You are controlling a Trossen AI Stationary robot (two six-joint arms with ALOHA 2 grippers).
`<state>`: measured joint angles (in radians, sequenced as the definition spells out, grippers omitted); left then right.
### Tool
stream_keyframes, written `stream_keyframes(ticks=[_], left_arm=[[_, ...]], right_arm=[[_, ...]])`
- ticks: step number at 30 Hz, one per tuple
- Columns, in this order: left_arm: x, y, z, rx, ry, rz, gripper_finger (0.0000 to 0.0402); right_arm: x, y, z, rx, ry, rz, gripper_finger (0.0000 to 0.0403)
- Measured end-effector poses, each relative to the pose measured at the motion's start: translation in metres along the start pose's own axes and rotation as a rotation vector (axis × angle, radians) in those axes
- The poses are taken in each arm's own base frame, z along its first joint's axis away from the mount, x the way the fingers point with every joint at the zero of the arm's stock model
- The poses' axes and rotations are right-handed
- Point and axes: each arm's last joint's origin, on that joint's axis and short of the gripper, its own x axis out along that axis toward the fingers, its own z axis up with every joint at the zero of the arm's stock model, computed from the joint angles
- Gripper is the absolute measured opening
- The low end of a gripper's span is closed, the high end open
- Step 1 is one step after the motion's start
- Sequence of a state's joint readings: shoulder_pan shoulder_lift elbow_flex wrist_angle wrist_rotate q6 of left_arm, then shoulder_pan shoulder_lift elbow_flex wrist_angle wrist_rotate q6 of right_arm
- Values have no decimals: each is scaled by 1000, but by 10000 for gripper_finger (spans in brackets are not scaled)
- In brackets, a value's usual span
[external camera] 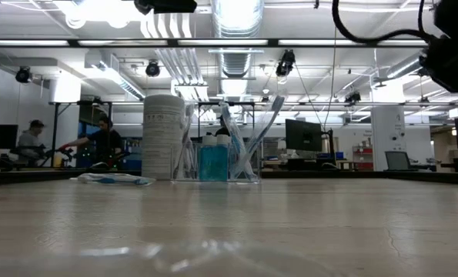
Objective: Pick & Place toothbrushing station
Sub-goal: Put the blue toothbrush into the right of the transparent organizer
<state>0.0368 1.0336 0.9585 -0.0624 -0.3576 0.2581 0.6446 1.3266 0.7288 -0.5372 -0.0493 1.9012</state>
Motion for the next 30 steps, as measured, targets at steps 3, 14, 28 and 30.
stream_keyframes(ticks=[3, 14, 28, 30], left_arm=[[0, 0, 0, 0, 0, 0, 138], [0, 0, 0, 0, 0, 0, 138], [0, 0, 0, 0, 0, 0, 138], [0, 0, 0, 0, 0, 0, 138]], right_arm=[[11, -2, -2, 3, 37, -64, 156], [29, 5, -9, 6, 19, -101, 143], [50, 3, -6, -5, -67, -142, 134], [55, 3, -5, -12, -71, -160, 125]])
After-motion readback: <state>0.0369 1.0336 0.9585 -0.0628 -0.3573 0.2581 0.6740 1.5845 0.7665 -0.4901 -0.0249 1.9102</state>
